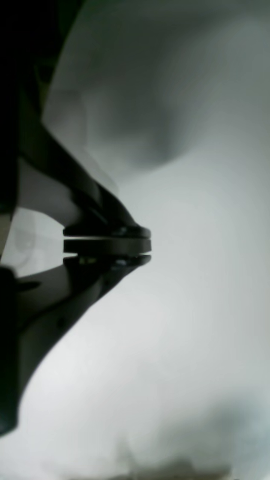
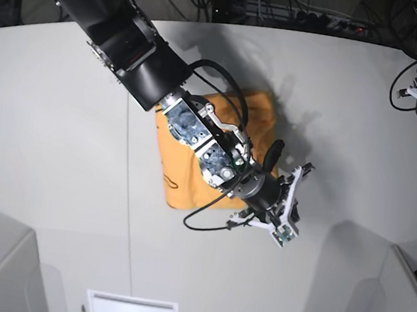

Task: Fold the T-shirt properly
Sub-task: 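Press and tuck the folded bundle edges with the right gripper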

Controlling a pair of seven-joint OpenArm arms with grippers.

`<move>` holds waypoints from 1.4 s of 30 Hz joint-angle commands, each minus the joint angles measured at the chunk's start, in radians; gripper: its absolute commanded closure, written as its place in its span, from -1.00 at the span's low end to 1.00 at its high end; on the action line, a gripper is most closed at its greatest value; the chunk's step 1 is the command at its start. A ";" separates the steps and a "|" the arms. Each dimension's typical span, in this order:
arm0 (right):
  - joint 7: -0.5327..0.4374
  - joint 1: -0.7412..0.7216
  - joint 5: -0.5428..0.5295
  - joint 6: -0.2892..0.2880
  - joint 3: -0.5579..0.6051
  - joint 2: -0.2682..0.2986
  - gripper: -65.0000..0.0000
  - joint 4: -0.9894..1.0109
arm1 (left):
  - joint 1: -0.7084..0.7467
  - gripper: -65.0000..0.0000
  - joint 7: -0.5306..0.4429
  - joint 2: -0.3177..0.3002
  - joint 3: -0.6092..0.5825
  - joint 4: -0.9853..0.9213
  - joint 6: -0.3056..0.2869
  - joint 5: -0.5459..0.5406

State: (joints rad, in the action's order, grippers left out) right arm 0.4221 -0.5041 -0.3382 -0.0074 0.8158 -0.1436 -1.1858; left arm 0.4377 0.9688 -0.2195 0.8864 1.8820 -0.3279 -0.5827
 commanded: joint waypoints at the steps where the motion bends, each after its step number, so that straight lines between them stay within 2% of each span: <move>1: 0.008 -0.043 0.009 0.010 -0.005 0.000 1.00 -0.038 | 0.002 1.00 -0.017 -0.016 0.007 0.018 0.000 -0.006; 2: 0.065 -0.046 0.024 0.027 -0.013 0.002 1.00 -0.058 | 0.003 1.00 -0.017 -0.016 0.010 0.018 0.000 -0.006; 4: 0.166 -0.038 0.074 0.099 -0.048 0.003 1.00 -0.090 | 0.008 1.00 -0.017 -0.018 0.015 0.018 0.000 -0.004; 6: 0.223 -0.001 0.141 0.140 -0.080 0.012 1.00 -0.118 | 0.013 1.00 -0.017 -0.019 0.015 0.018 0.000 -0.004; 12: 0.297 0.138 0.362 0.142 -0.092 0.025 1.00 -0.171 | 0.016 1.00 -0.017 -0.013 0.006 0.024 -0.003 -0.007; 15: 0.311 0.227 0.434 0.142 -0.092 0.026 1.00 -0.199 | 0.003 1.00 -0.017 0.016 0.004 0.034 -0.056 -0.007; 17: 0.304 0.272 0.446 0.142 -0.089 0.026 1.00 -0.194 | -0.003 1.00 -0.017 0.016 -0.005 0.037 -0.075 -0.007; 22: 0.318 0.378 0.448 0.142 -0.083 0.028 1.00 -0.245 | -0.018 1.00 -0.017 0.016 -0.020 0.034 -0.075 0.000; 28: 0.393 0.485 0.448 0.140 -0.017 0.094 1.00 -0.403 | -0.038 1.00 -0.017 0.015 -0.020 0.031 -0.075 -0.001; 31: 0.415 0.526 0.448 0.140 0.003 0.106 1.00 -0.474 | -0.038 1.00 -0.017 0.015 -0.022 0.031 -0.075 -0.006; 35: 0.419 0.546 0.448 0.140 0.009 0.111 1.00 -0.474 | -0.047 1.00 -0.015 0.018 -0.022 0.032 -0.075 -0.007; 38: 0.427 0.571 0.448 0.140 0.003 0.123 1.00 -0.503 | -0.061 1.00 0.028 0.018 -0.022 0.031 -0.076 -0.007; 42: 0.469 0.588 0.448 0.145 -0.002 0.183 1.00 -0.624 | -0.107 1.00 0.105 0.022 -0.065 0.041 -0.078 -0.007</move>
State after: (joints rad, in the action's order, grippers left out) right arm 0.9089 0.0875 0.1097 0.1356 0.8143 0.0486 -1.7924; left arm 0.3351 1.0901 -0.1856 0.8192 1.9003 -0.4007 -0.5766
